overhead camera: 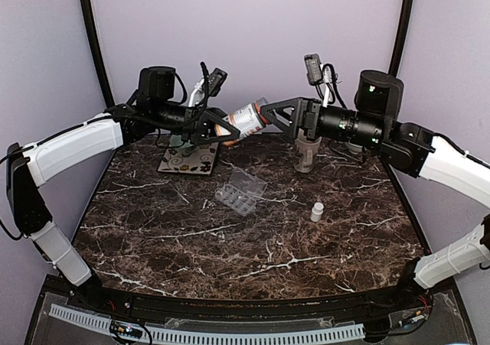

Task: Sort the pills into containers
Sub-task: Screw the lid of the pill bottle onto the pill bottle.

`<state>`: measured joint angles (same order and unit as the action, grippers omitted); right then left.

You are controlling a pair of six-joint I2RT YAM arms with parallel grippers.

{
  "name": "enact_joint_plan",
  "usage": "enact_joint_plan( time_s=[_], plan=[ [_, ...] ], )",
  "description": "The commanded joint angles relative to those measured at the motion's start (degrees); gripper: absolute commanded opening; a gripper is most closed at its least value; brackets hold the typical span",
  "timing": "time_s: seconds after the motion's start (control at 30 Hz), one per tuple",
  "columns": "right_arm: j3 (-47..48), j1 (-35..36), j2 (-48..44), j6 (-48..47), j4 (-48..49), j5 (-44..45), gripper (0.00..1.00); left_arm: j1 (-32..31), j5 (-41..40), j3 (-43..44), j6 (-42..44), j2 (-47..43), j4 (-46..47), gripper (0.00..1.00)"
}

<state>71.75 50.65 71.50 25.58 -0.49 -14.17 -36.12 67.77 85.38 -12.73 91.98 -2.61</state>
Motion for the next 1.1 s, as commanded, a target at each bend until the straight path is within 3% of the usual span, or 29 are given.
enact_joint_plan(
  time_s=[0.0,0.57,0.93,1.07],
  plan=[
    [2.6,0.5,1.0,-0.4,1.8,-1.5,0.84,0.3,2.3,2.6,-0.7,-0.3,2.4,0.0],
    [3.8,0.5,3.0,0.9,2.6,-3.5,0.66,0.3,3.1,2.7,-1.1,0.0,2.6,0.0],
    [4.1,0.5,3.0,2.0,3.8,-4.7,0.65,0.3,2.6,2.6,-0.4,-0.1,2.0,0.0],
    [4.1,0.5,3.3,2.3,3.9,-5.2,0.51,0.3,2.5,2.7,-0.3,-0.2,1.9,0.0]
  ],
)
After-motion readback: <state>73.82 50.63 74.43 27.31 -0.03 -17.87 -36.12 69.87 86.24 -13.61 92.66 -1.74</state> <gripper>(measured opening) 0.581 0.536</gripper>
